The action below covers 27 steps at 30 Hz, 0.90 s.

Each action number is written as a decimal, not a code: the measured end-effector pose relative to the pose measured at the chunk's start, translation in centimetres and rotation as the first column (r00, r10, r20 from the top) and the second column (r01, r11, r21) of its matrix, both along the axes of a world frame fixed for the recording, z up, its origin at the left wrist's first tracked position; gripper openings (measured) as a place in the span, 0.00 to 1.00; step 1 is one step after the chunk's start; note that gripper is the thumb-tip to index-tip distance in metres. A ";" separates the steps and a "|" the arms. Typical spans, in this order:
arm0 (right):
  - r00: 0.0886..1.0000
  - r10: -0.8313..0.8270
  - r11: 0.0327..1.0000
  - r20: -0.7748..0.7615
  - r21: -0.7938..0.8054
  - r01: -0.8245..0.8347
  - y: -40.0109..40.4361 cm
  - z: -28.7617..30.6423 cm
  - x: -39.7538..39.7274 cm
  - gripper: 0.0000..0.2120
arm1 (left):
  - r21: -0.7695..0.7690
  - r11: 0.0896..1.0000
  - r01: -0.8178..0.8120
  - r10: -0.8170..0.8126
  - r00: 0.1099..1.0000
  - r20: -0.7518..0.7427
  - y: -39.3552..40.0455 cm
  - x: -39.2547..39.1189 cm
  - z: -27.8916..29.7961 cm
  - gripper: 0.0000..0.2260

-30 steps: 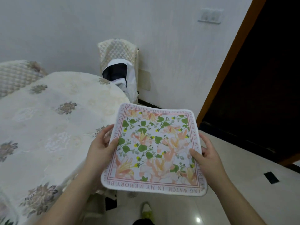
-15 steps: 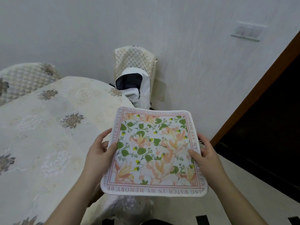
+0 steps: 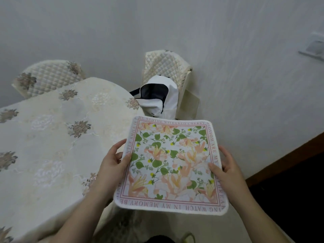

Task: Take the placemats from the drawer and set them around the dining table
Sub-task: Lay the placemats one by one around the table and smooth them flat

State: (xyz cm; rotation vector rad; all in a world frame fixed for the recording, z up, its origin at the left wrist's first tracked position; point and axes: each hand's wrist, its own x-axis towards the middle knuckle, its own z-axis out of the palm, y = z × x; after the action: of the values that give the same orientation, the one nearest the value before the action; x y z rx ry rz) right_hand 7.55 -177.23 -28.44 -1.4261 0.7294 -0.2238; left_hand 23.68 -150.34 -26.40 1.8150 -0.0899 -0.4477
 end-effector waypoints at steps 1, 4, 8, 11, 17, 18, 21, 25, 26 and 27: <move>1.000 0.031 1.000 0.002 -0.002 -0.031 -1.2 -0.1 0.5 0.28 | -0.002 1.000 -0.018 0.018 1.000 -0.001 -0.7 0.1 0.0 0.17; 0.994 0.109 0.994 0.008 -0.005 -0.109 -3.9 -0.4 2.0 0.28 | -0.008 0.996 -0.088 0.088 0.996 -0.006 -2.3 0.2 -0.3 0.18; 0.989 0.142 0.990 0.026 -0.011 -0.142 -5.4 -1.6 4.8 0.28 | 0.018 0.982 -0.186 0.186 0.983 -0.003 -3.0 0.7 -0.5 0.17; 0.976 0.218 0.976 0.011 -0.022 -0.218 -5.3 -2.6 7.4 0.28 | 0.061 0.971 -0.232 0.231 0.973 0.026 -2.6 1.6 -0.8 0.17; 0.955 0.296 0.955 -0.020 -0.002 -0.296 -4.1 -3.6 13.2 0.33 | 0.133 0.952 -0.277 0.269 0.960 0.073 -0.1 5.4 -2.5 0.19; 0.952 0.306 0.952 -0.024 0.009 -0.305 -3.9 -3.7 14.4 0.34 | 0.130 0.946 -0.297 0.288 0.954 0.081 0.3 6.0 -3.0 0.19; 0.929 0.367 0.930 -0.044 0.001 -0.368 -3.0 -3.9 18.0 0.32 | 0.130 0.927 -0.352 0.343 0.935 0.087 1.4 8.2 -4.0 0.19; 0.895 0.444 0.896 -0.044 0.028 -0.443 -1.6 -3.7 22.8 0.25 | 0.115 0.905 -0.410 0.407 0.912 0.051 3.2 10.7 -4.9 0.19; 0.886 0.462 0.887 -0.045 0.029 -0.461 -1.2 -3.7 23.9 0.25 | 0.106 0.900 -0.423 0.422 0.906 0.033 3.6 11.2 -5.0 0.19; 0.876 0.479 0.878 -0.049 0.024 -0.479 -0.8 -3.8 25.0 0.24 | 0.095 0.894 -0.437 0.438 0.899 0.014 4.1 11.7 -5.1 0.19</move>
State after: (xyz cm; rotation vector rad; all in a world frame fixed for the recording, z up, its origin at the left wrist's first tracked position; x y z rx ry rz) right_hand 32.53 -178.06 -32.20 -1.5600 0.3965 0.2072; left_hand 35.43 -146.22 -31.49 1.8589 0.3491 -0.1378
